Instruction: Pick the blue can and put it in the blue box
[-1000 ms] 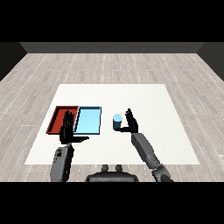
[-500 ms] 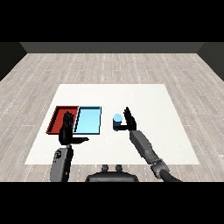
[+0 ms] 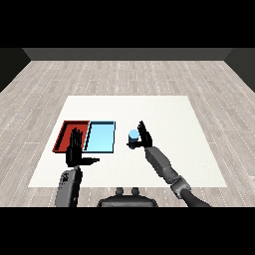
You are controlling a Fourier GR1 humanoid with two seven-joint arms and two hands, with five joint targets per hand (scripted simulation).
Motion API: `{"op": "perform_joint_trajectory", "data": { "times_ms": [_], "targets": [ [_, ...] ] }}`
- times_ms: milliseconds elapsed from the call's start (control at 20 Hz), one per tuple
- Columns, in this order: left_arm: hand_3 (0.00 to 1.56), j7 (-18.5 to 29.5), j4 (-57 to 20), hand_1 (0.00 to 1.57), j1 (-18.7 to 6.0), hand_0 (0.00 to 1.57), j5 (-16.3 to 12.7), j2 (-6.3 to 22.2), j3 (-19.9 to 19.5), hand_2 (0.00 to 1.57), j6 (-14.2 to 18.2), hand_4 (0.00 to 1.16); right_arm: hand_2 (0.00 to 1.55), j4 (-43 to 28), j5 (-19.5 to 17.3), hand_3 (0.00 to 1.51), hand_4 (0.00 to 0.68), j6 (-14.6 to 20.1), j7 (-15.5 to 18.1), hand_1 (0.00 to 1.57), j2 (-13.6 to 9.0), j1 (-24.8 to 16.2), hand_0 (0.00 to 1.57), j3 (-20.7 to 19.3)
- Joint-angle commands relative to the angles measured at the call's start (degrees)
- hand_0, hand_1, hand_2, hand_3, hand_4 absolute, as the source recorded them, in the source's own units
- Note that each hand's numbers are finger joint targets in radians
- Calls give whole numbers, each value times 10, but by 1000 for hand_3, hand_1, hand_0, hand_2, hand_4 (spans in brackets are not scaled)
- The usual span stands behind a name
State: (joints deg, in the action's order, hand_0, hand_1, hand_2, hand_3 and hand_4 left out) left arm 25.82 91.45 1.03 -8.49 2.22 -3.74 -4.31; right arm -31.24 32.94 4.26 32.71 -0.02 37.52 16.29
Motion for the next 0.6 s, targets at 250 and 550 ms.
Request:
{"op": "perform_joint_trajectory", "data": {
  "times_ms": [250, 550],
  "targets": [
    [0, 0, 0, 0, 4, 0, 4, -10, 12, 0, 9, 0, 0, 72, 84, 0, 0, 2, 43, 0, 0, 38, 0, 74],
    [0, 35, -30, 0, 12, 0, -9, -1, -1, 0, -20, 0, 0, 74, 107, 0, 0, 11, 33, 0, 0, 56, 0, 90]
  ]
}}
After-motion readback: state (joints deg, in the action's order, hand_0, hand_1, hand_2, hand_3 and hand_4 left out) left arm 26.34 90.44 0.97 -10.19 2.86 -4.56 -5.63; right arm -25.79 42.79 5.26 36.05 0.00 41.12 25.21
